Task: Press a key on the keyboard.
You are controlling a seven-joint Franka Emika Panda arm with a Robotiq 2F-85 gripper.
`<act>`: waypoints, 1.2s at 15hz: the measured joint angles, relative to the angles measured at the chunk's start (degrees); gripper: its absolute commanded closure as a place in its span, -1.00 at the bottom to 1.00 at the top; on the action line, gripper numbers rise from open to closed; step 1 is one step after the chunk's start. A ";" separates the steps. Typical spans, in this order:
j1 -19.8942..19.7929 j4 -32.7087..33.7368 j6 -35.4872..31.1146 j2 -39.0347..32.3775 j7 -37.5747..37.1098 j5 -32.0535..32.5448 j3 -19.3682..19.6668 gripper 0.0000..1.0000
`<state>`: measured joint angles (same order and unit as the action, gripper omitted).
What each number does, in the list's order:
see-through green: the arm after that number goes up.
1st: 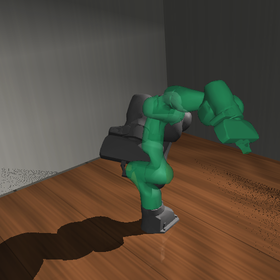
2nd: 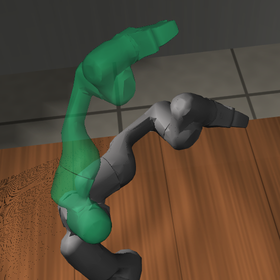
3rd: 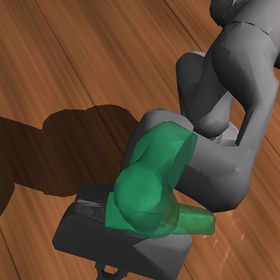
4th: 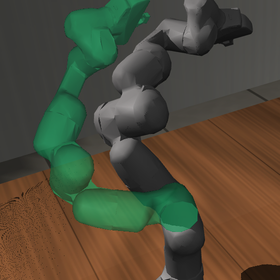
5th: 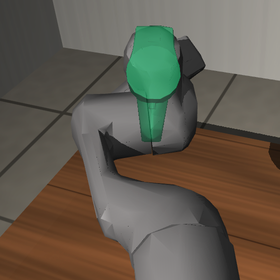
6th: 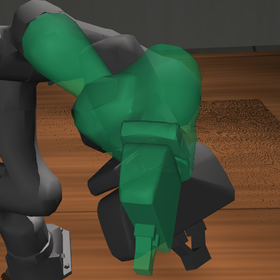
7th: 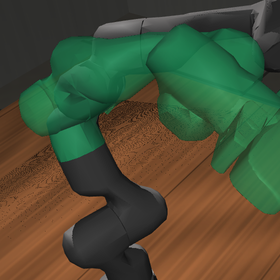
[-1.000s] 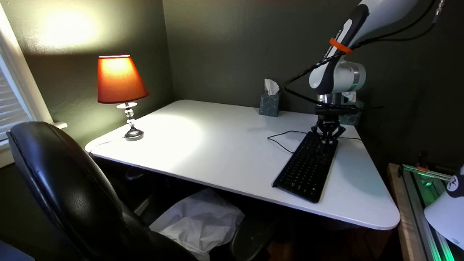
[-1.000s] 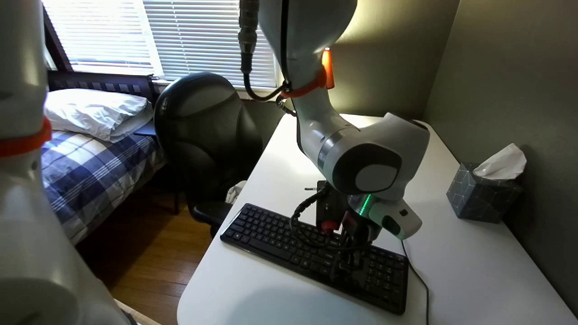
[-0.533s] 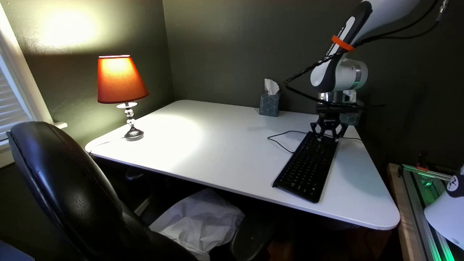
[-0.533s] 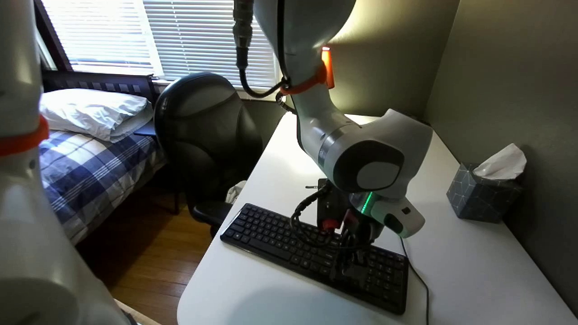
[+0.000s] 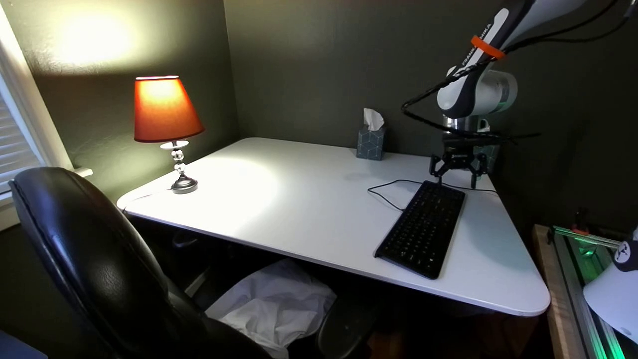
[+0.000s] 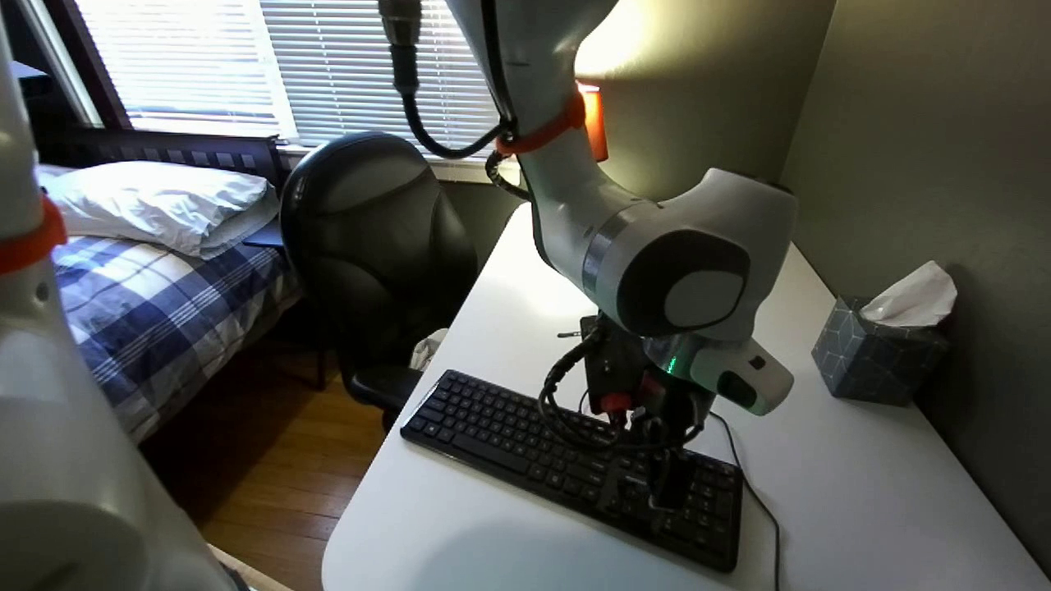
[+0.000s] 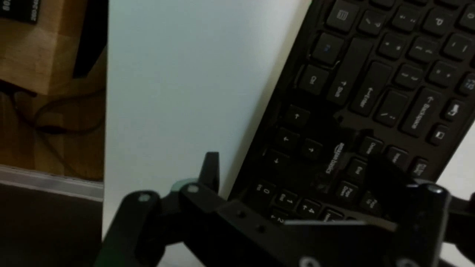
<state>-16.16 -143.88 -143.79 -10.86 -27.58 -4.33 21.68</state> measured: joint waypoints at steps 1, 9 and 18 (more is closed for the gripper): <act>0.01 -0.62 0.00 1.15 0.00 1.48 0.13 -1.00; -0.42 -6.54 -0.42 12.31 -0.64 12.47 0.27 -1.00; -7.86 -13.32 -1.21 29.00 -0.93 17.77 -4.06 -1.00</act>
<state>-24.02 -157.20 -145.00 18.14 -28.52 13.43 17.61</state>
